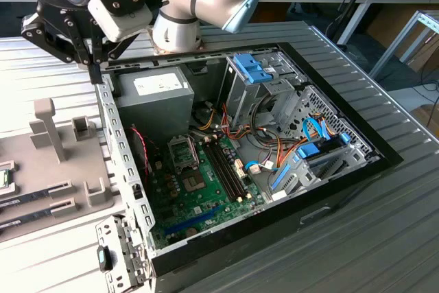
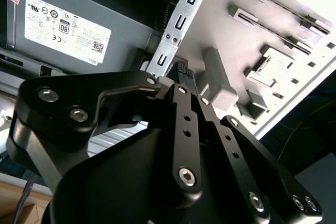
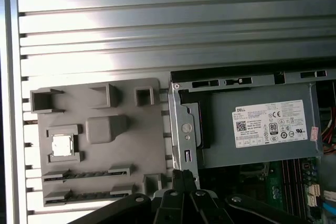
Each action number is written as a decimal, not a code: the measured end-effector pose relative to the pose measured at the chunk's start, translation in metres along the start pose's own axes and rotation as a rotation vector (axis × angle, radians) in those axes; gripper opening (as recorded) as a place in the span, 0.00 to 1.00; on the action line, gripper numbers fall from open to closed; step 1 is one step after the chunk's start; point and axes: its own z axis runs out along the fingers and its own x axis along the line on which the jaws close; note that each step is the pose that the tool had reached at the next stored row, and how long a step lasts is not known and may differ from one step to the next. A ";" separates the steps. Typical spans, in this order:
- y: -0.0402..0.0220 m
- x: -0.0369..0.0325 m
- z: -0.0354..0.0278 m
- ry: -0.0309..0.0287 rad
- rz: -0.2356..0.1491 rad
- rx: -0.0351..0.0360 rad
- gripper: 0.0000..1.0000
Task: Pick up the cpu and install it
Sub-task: 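Reach for the cpu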
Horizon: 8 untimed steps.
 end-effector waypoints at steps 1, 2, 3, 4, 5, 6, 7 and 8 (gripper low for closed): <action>-0.0001 0.0008 0.0000 0.0000 0.000 0.0000 0.10; -0.0002 0.0020 0.0000 0.0000 0.000 0.0000 0.10; -0.0003 0.0035 -0.0001 0.0000 0.000 0.0000 0.10; -0.0004 0.0049 -0.0001 0.0000 0.000 0.0000 0.10; -0.0005 0.0064 -0.0002 0.0000 0.000 0.0000 0.10; -0.0007 0.0078 -0.0002 -0.0001 0.000 0.0000 0.10; -0.0008 0.0086 -0.0003 0.0000 0.000 0.0000 0.10; -0.0008 0.0094 -0.0003 0.0000 0.000 0.0000 0.10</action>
